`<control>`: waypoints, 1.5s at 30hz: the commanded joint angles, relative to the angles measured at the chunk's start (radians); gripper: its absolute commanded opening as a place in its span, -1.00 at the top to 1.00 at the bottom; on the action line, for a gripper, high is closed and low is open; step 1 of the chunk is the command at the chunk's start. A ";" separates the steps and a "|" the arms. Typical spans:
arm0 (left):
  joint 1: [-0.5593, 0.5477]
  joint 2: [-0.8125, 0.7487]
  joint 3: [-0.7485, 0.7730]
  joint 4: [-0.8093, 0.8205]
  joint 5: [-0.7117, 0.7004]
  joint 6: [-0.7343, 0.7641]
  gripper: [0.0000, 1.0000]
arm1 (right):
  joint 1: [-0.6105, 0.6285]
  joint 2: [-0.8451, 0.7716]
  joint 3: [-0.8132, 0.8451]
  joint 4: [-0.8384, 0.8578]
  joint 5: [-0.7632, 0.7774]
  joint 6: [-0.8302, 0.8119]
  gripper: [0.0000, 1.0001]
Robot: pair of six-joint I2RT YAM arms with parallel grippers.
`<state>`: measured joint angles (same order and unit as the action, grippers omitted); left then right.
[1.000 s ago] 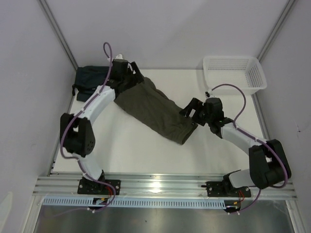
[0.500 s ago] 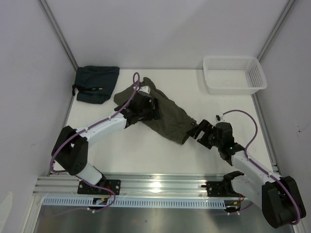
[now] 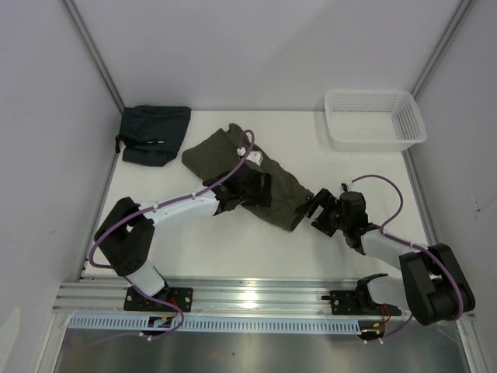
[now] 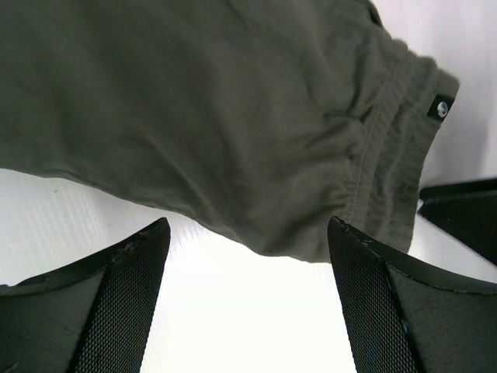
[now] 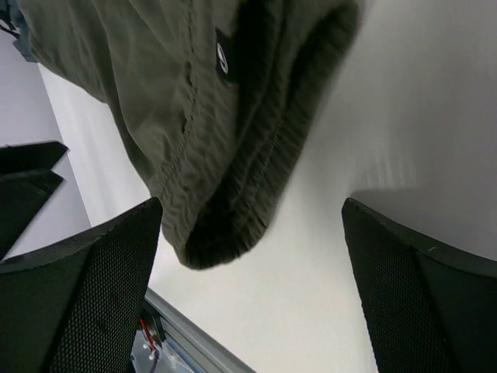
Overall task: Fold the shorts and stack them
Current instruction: Fold the shorts
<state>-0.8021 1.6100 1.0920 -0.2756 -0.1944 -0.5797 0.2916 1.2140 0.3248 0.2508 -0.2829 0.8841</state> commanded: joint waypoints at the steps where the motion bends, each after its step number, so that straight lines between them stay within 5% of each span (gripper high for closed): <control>1: -0.031 0.022 0.023 0.019 -0.039 0.061 -0.68 | -0.019 0.088 0.025 0.097 -0.010 0.007 -0.99; 24: -0.164 0.254 0.055 0.104 -0.050 0.142 -0.68 | -0.020 0.305 0.060 0.262 0.011 -0.051 -0.93; 38: -0.164 0.278 0.019 0.142 0.018 0.113 -0.68 | 0.067 0.315 0.023 0.323 0.027 0.010 -0.64; 45: -0.166 0.272 -0.007 0.197 0.105 0.061 -0.68 | 0.077 0.343 0.048 0.328 0.027 0.032 -0.27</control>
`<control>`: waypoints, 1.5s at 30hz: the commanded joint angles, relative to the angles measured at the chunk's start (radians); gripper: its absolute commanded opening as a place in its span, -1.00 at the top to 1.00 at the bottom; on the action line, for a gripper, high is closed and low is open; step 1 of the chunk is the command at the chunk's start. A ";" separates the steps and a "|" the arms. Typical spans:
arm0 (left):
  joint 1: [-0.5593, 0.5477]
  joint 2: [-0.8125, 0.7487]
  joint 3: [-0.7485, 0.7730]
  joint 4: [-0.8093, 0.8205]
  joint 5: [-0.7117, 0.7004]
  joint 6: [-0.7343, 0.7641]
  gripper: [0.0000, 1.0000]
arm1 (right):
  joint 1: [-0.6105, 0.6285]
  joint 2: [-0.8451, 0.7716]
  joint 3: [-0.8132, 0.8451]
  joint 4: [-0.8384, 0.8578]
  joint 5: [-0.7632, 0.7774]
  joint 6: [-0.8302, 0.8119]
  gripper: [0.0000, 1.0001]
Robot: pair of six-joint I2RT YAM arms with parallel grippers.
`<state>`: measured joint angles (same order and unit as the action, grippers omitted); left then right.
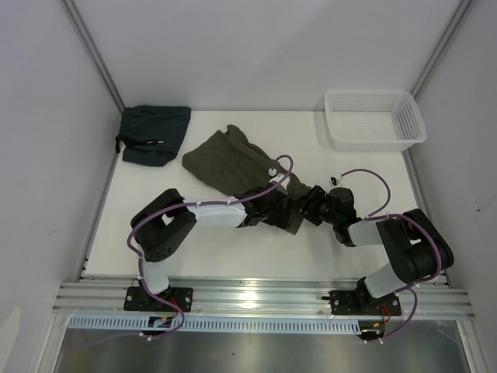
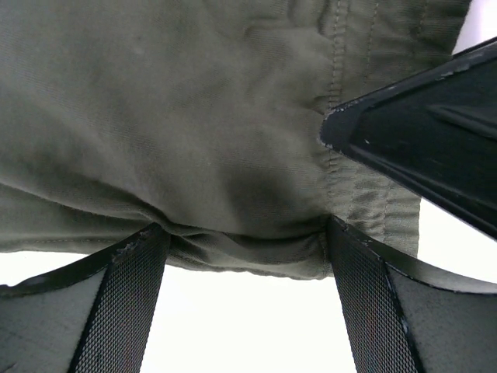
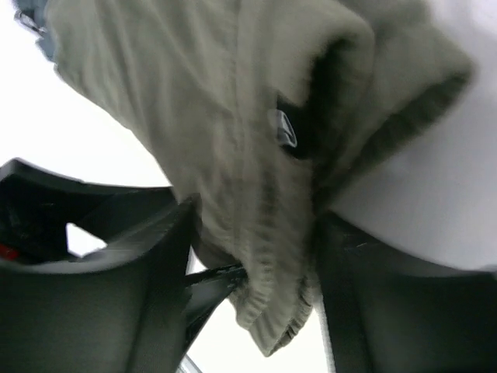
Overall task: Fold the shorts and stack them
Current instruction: Fold the shorts
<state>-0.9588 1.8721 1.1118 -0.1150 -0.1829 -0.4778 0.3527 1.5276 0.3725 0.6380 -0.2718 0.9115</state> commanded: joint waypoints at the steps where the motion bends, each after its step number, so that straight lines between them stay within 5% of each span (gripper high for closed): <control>1: -0.009 0.009 -0.030 0.040 0.099 -0.050 -0.68 | 0.015 0.032 0.011 -0.070 0.016 0.004 -0.07; 7: -0.009 -0.068 -0.076 0.074 0.126 -0.107 -0.68 | 0.012 -0.006 0.132 -0.332 0.051 -0.057 0.93; 16: 0.075 -0.260 -0.090 0.017 0.183 -0.117 -0.71 | -0.007 -0.253 0.310 -0.989 0.137 -0.201 0.95; 26: 0.241 -0.353 -0.101 -0.031 0.108 -0.094 -0.72 | -0.115 -0.264 0.569 -1.530 0.294 -0.307 0.96; 45: 0.239 -0.195 -0.237 0.110 0.025 -0.148 -0.70 | -0.187 -0.081 1.081 -1.882 0.375 -0.434 1.00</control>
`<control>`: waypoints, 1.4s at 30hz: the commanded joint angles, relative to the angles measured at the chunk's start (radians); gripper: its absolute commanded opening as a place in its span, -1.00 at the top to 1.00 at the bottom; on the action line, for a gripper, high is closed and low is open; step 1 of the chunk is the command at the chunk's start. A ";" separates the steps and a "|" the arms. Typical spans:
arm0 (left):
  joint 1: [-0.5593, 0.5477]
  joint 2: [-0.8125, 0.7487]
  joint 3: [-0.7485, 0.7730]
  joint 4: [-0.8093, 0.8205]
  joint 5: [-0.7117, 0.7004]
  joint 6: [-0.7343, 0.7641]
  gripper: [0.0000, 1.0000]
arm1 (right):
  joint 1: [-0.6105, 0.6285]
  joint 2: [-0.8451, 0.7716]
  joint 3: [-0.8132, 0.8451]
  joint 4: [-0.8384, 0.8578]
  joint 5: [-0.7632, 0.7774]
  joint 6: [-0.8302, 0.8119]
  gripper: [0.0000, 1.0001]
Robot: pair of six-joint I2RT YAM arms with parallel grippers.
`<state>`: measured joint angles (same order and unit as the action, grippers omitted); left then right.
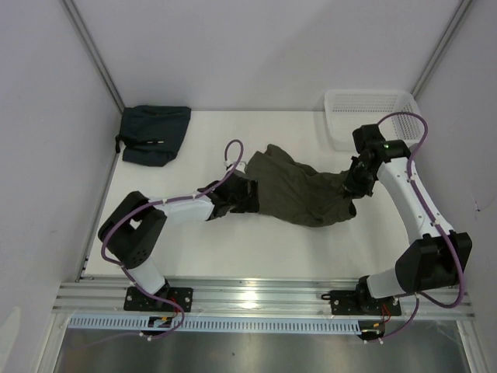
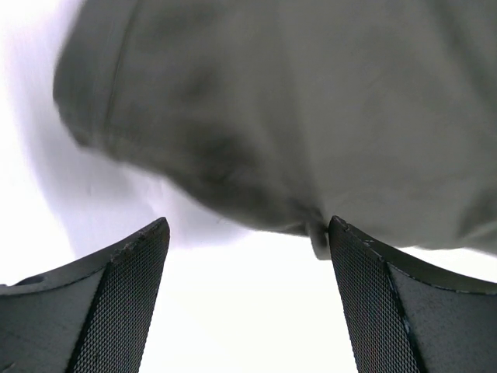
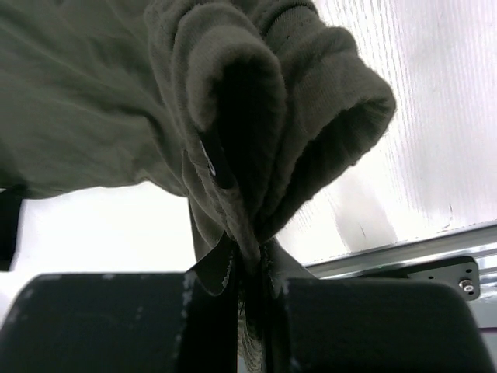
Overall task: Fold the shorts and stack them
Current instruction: Fold the shorts
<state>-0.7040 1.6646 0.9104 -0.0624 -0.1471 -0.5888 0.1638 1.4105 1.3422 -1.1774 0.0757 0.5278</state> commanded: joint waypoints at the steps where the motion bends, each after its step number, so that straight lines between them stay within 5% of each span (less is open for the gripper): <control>1: -0.023 0.014 -0.041 0.056 -0.019 -0.040 -0.70 | 0.006 0.053 0.127 -0.071 0.032 -0.054 1.00; 27: -0.129 0.037 -0.122 0.093 -0.049 -0.083 -0.70 | 0.316 0.577 0.753 -0.110 0.052 0.066 1.00; 42: -0.072 -0.256 -0.085 -0.011 -0.032 -0.063 -0.71 | 0.307 0.345 0.434 -0.031 0.041 -0.025 1.00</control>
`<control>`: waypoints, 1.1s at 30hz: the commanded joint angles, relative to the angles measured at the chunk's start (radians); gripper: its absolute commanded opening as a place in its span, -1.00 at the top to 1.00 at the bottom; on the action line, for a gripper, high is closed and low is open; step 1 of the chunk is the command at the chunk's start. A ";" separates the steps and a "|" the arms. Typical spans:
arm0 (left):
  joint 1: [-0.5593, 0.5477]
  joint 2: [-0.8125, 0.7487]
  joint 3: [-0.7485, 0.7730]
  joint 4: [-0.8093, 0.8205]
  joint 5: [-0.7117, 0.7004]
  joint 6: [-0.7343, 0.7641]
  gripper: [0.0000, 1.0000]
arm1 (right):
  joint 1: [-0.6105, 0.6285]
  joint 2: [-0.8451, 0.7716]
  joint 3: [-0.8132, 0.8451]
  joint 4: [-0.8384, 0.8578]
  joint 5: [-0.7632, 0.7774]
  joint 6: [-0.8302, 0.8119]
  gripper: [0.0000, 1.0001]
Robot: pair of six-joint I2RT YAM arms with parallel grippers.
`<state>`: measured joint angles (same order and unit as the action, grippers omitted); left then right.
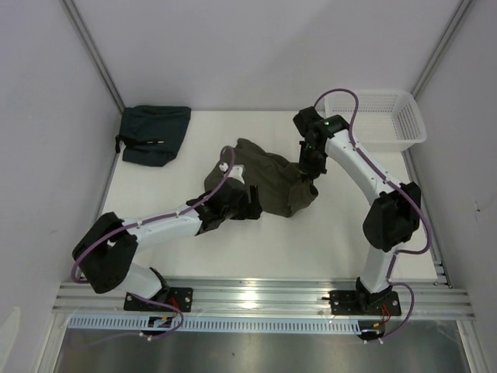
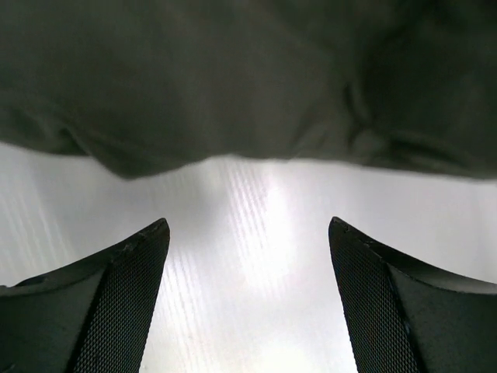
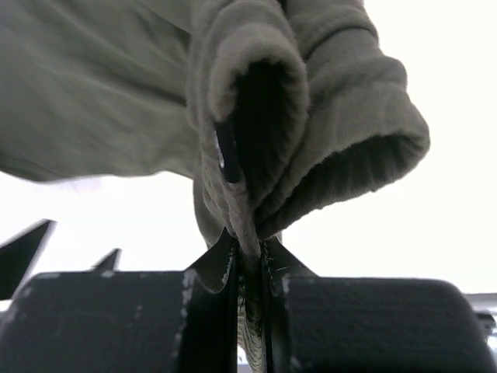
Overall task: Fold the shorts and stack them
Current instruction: Fold the shorts
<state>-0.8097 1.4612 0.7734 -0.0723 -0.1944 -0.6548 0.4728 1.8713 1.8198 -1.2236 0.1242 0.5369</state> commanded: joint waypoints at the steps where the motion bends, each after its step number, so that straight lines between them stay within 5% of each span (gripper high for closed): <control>1: 0.043 -0.047 0.072 0.018 0.039 0.004 -0.71 | -0.003 -0.130 -0.066 0.021 -0.009 -0.037 1.00; 15: 0.083 0.307 0.336 0.331 0.285 -0.117 -0.61 | -0.008 -0.333 -0.457 0.243 -0.028 -0.002 1.00; 33: 0.086 0.571 0.420 0.626 0.337 -0.374 -0.52 | 0.047 -0.339 -0.502 0.297 -0.026 0.051 1.00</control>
<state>-0.7296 2.0216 1.1454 0.4332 0.1532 -0.9638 0.5053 1.5616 1.3251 -0.9600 0.0971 0.5621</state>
